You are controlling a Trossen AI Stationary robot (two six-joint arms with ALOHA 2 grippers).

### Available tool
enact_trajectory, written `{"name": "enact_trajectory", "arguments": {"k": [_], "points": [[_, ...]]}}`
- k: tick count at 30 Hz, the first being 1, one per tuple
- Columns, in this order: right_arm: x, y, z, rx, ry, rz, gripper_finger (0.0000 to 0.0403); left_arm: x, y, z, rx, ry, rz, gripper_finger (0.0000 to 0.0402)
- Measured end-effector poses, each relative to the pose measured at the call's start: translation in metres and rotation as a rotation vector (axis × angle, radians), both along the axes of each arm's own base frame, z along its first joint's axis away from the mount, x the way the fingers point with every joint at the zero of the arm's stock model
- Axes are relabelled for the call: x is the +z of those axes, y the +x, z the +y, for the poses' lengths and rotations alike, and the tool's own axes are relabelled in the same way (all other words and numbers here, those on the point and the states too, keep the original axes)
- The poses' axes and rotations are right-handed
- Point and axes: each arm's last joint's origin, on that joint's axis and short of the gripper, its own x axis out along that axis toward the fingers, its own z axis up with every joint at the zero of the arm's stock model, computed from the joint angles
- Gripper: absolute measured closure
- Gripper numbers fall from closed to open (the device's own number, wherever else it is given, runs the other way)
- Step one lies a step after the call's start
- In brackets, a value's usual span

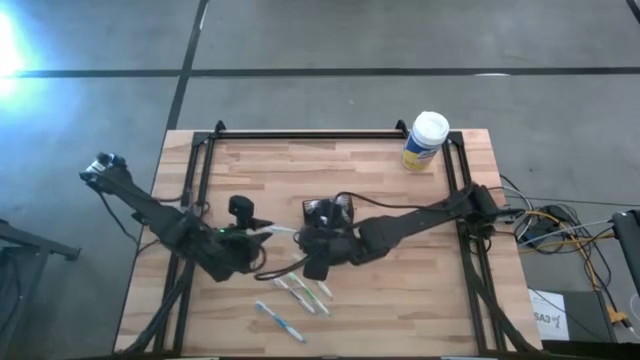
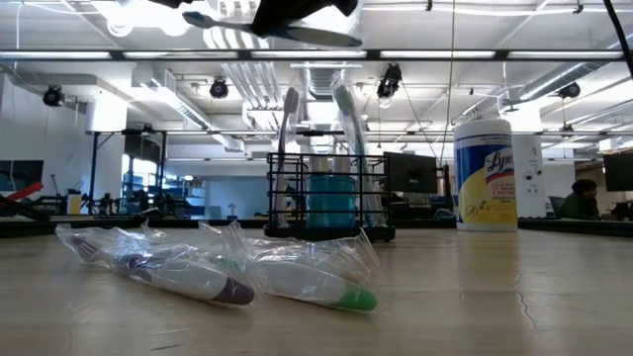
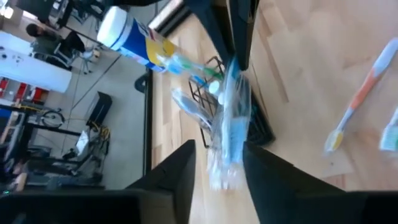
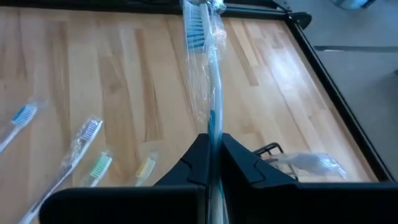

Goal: Pick & Place toothbrushing station
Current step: Put the top blue toothbrush into the black wire organizer

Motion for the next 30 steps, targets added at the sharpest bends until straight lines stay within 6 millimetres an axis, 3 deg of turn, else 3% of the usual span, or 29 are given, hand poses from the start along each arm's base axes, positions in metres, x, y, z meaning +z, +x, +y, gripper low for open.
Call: {"name": "enact_trajectory", "arguments": {"k": [8, 13, 17, 22, 30], "points": [[0.013, -0.018, 0.009, -0.010, -0.050, -0.032, 0.0389, 0.024, -0.041, 0.009, -0.044, -0.151, -0.134, 0.0223], [0.021, -0.036, 0.013, -0.019, -0.064, -0.069, 0.0390, 0.024, -0.064, 0.020, -0.045, -0.274, -0.216, 0.0219], [0.023, -0.048, 0.015, -0.033, -0.089, -0.144, 0.0390, 0.007, -0.070, 0.025, -0.072, -0.335, -0.315, 0.0220], [0.011, -0.062, 0.018, 0.007, -0.079, -0.263, 0.0390, -0.029, -0.070, 0.023, -0.207, -0.386, -0.445, 0.0220], [-0.013, -0.073, 0.023, 0.173, -0.114, -0.635, 0.0390, -0.066, -0.070, 0.025, -0.289, -0.507, -0.911, 0.0220]]}}
